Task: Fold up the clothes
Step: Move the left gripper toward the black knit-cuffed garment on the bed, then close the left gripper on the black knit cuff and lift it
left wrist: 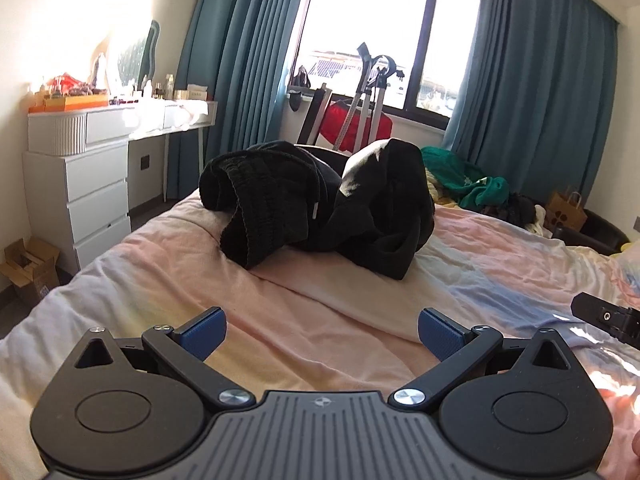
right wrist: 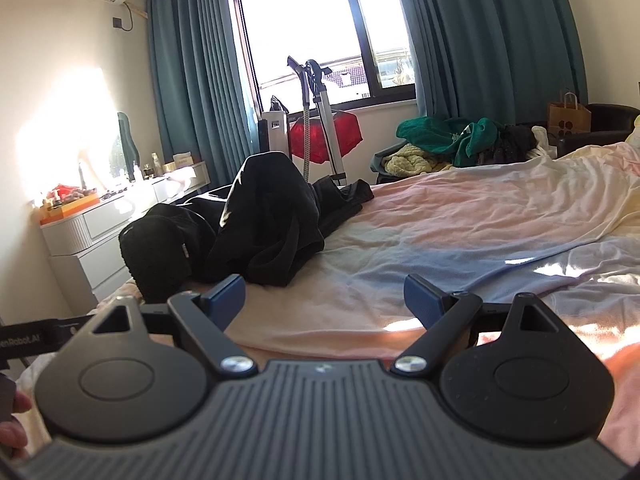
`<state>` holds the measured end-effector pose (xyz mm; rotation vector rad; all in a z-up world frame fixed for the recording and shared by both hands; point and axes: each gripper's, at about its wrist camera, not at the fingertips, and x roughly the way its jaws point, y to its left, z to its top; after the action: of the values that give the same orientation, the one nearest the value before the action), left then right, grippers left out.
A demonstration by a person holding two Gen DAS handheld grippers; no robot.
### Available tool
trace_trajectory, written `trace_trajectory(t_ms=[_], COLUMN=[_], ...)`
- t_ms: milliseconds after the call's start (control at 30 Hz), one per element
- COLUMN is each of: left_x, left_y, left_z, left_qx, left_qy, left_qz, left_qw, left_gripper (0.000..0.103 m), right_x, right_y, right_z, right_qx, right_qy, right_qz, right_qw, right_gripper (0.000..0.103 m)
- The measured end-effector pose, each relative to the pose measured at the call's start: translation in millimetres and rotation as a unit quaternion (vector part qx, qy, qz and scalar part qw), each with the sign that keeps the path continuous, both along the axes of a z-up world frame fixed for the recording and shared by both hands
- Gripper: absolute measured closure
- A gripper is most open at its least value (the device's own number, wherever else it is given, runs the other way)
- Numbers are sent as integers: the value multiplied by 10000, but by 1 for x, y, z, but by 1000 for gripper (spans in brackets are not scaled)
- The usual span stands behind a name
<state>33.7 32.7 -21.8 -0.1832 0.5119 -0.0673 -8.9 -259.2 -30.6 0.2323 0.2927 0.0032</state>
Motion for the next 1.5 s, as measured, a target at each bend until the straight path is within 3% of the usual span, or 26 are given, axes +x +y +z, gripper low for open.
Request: trace_trajectory(t_ms=[133, 267, 433, 533, 733, 800, 867, 933, 1067, 1100, 1167, 1300, 1400, 1500], left_x=[42, 88, 165, 209, 280, 300, 318, 329, 347, 349, 352, 328, 294, 245], left_y=[21, 53, 93, 124, 183, 191, 189, 185, 182, 178, 170, 131, 91, 39], left_z=[17, 49, 60, 50, 3, -10, -18, -19, -8, 0, 18, 70, 108, 141], left_qx=[-143, -652, -1242, -1939, -3249, -3424, -3344, -3200, -2903, -2756, -2436, -1488, -818, -21], left_qy=[461, 171, 236, 370, 550, 676, 746, 710, 788, 786, 751, 237, -233, -736], left_qz=[61, 452, 811, 1097, 1505, 1272, 1046, 1014, 1301, 1228, 1028, 549, 79, -531], left_qw=[9988, 9967, 9887, 9742, 9321, 9284, 9336, 9393, 9448, 9501, 9615, 9871, 9963, 9959], left_gripper=[0, 0, 0, 0, 6, 14, 16, 26, 75, 85, 91, 95, 96, 97], right_x=[1, 5, 21, 33, 60, 68, 74, 80, 89, 90, 92, 90, 85, 75], right_y=[-3, -3, -4, -4, -3, -2, -3, -3, -4, -4, -5, -9, -13, -18], right_z=[-4, -6, -15, -23, -40, -46, -51, -54, -62, -63, -64, -63, -59, -52], right_qx=[45, 22, 131, 195, 204, 209, 270, 347, 386, 390, 363, 295, 269, 255], right_qy=[117, 202, 447, 624, 896, 992, 1058, 1108, 1234, 1258, 1277, 1234, 1173, 1075], right_qz=[5, 45, 113, 146, 217, 233, 248, 262, 239, 212, 99, -81, -172, -236], right_qw=[9999, 9998, 9989, 9978, 9955, 9946, 9937, 9929, 9913, 9911, 9911, 9919, 9926, 9936], right_gripper=[15, 15, 15, 15, 15, 15, 15, 15, 15, 15, 15, 15, 15, 15])
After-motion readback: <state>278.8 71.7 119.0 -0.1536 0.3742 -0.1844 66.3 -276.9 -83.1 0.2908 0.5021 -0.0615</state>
